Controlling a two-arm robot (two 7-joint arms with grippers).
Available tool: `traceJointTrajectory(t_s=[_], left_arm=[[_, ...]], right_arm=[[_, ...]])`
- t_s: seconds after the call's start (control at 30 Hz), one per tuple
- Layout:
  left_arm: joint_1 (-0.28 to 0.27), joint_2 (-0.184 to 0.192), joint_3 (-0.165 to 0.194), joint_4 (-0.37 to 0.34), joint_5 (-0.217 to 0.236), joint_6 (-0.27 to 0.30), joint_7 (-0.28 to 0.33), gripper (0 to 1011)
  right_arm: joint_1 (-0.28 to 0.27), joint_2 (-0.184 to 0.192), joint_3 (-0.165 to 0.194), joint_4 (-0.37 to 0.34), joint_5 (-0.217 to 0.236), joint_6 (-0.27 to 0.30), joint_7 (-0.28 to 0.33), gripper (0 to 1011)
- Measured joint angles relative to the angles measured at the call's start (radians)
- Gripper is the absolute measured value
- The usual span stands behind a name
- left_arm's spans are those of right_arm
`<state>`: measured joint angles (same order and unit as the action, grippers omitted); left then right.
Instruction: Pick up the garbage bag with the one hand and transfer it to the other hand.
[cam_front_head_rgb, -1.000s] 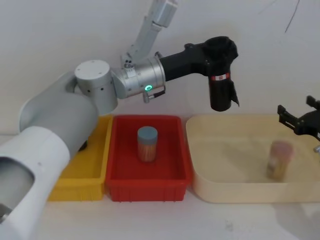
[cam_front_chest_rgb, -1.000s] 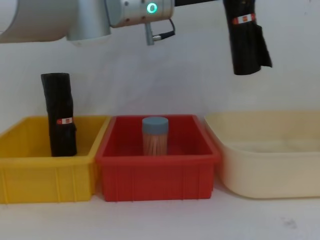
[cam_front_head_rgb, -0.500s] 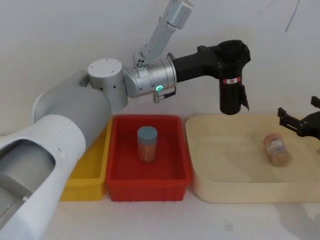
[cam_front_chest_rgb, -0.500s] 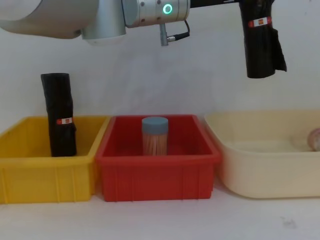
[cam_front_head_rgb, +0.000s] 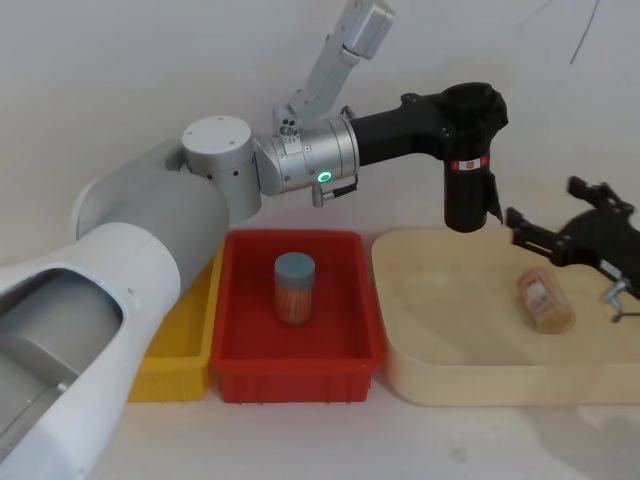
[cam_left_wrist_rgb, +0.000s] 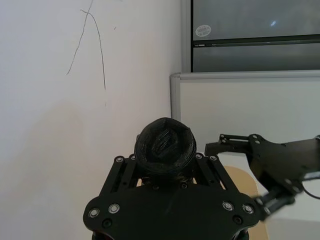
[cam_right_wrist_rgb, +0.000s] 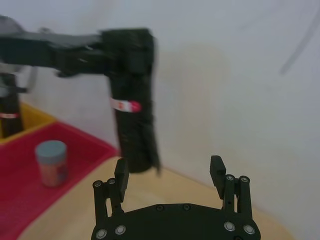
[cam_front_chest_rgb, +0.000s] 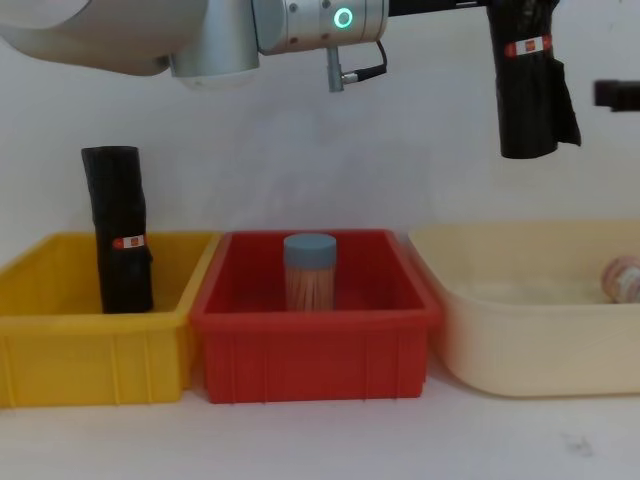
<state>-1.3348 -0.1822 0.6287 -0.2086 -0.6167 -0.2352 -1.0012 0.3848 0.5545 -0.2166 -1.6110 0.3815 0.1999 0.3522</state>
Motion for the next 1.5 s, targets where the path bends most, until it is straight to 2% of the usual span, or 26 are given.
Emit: traceJointTrajectory(t_s=[0.1, 0.33, 0.43, 0.47, 0.63, 0.9, 1.2, 1.37, 1.5], left_arm=[[-0.002, -0.002, 0.001, 0.005, 0.0, -0.002, -0.002, 414], [-0.006, -0.006, 0.002, 0.013, -0.001, -0.004, -0.004, 414], [-0.007, -0.007, 0.002, 0.016, -0.002, -0.005, -0.005, 414], [-0.008, -0.007, 0.002, 0.016, -0.002, -0.005, -0.005, 414], [-0.009, -0.008, 0.003, 0.019, -0.002, -0.006, -0.006, 414], [-0.01, -0.009, 0.004, 0.022, -0.002, -0.007, -0.007, 414], [-0.01, -0.01, 0.003, 0.023, -0.002, -0.007, -0.007, 414], [-0.011, -0.01, 0.003, 0.023, -0.002, -0.007, -0.007, 414], [-0.011, -0.01, 0.003, 0.024, -0.002, -0.007, -0.007, 414]], right_arm=[[0.026, -0.011, -0.03, 0.007, -0.006, -0.013, 0.029, 999], [0.077, -0.036, -0.09, 0.033, -0.043, -0.031, 0.053, 999], [0.105, -0.051, -0.119, 0.055, -0.079, -0.036, 0.051, 999], [0.105, -0.051, -0.119, 0.055, -0.079, -0.036, 0.051, 999], [0.156, -0.087, -0.164, 0.105, -0.143, -0.037, 0.02, 999], [0.204, -0.132, -0.195, 0.16, -0.211, -0.022, -0.039, 999], [0.256, -0.189, -0.211, 0.229, -0.274, 0.009, -0.119, 997], [0.273, -0.207, -0.214, 0.253, -0.293, 0.02, -0.144, 915], [0.286, -0.22, -0.217, 0.27, -0.307, 0.027, -0.161, 804]])
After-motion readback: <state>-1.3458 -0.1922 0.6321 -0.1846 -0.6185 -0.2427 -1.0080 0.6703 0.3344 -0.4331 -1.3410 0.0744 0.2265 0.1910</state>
